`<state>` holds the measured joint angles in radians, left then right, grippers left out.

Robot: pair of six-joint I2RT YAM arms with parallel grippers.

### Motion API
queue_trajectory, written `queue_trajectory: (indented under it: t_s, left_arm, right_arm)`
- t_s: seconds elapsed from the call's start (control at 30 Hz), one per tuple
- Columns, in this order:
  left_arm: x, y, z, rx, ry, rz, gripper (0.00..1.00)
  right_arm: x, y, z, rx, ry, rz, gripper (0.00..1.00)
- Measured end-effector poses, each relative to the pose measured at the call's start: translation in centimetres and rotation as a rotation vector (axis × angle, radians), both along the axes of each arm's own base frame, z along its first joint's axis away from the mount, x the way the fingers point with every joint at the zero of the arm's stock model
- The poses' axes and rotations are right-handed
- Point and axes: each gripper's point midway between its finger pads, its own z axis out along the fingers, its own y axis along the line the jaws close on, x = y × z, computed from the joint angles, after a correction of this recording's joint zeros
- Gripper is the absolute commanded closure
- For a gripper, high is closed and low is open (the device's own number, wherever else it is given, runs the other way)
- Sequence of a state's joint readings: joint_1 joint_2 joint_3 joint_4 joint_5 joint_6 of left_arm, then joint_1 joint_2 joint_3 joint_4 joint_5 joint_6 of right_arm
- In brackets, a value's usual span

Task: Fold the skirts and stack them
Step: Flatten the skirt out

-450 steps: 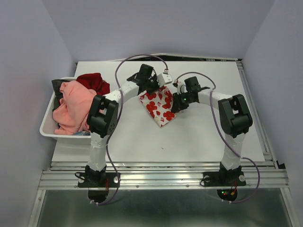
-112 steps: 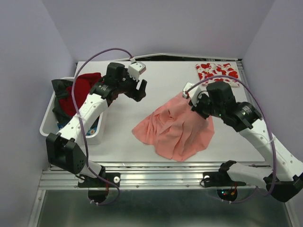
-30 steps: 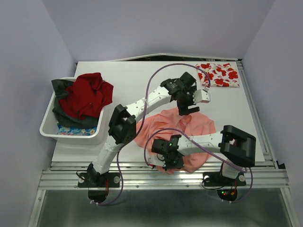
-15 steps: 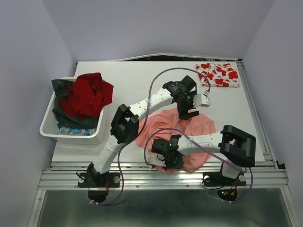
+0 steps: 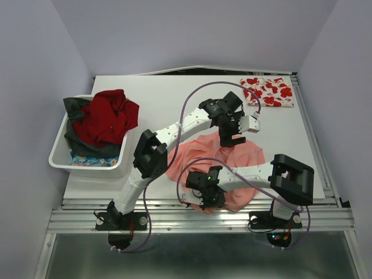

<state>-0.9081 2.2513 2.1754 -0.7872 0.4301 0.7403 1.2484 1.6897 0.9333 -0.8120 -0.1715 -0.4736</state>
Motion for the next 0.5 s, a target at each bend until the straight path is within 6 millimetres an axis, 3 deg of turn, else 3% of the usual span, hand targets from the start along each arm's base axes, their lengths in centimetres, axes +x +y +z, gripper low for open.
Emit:
queue_trajectory:
  t_s: [0.23,0.5]
  left_arm:
    - [1.1,0.0,-0.5,0.051,-0.069,0.052,0.11]
    - [3.2,0.7,-3.6,0.139,-0.104,0.149,0.17]
  right_arm:
    - [0.0,0.0,0.0,-0.002,-0.004,0.000,0.99]
    - [0.0,0.0,0.0,-0.003,-0.004,-0.004,0.99]
